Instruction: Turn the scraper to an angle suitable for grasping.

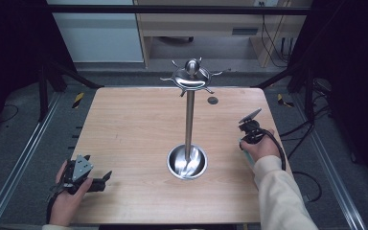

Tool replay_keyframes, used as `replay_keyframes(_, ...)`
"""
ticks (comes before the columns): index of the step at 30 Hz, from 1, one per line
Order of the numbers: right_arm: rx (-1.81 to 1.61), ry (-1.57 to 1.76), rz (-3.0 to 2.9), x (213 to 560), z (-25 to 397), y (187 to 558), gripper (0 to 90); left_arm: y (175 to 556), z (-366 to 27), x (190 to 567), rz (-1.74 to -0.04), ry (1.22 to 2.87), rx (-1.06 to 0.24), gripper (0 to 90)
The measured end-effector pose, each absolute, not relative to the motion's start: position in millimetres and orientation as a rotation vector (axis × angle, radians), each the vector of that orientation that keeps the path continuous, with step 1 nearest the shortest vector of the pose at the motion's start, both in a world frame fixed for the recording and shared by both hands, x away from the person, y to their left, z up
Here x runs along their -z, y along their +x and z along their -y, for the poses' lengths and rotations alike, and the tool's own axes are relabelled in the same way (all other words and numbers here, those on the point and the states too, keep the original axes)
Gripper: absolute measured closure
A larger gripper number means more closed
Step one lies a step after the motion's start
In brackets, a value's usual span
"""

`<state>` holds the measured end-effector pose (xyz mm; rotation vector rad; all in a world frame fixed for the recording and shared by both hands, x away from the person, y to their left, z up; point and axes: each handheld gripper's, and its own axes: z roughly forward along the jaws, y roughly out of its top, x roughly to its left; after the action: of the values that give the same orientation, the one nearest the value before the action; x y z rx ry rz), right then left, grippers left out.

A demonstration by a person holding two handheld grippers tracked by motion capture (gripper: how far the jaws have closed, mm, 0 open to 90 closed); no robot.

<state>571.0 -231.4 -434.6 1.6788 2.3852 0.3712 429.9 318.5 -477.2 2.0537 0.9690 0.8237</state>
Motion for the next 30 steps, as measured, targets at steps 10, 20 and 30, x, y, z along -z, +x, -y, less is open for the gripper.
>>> replay_keyframes(10,-0.420,1.641,-2.354,403,236,566,74.4,430,-318,477,-0.966,2.058,-0.822,3.1)
replay_keyframes(20,-0.520,1.558,-2.315,363,238,559,74.4,430,-318,477,-0.965,2.058,-0.822,3.1)
replay_keyframes(30,-0.648,1.485,-2.294,334,230,547,74.5,429,-319,477,-0.973,2.041,-0.816,3.1)
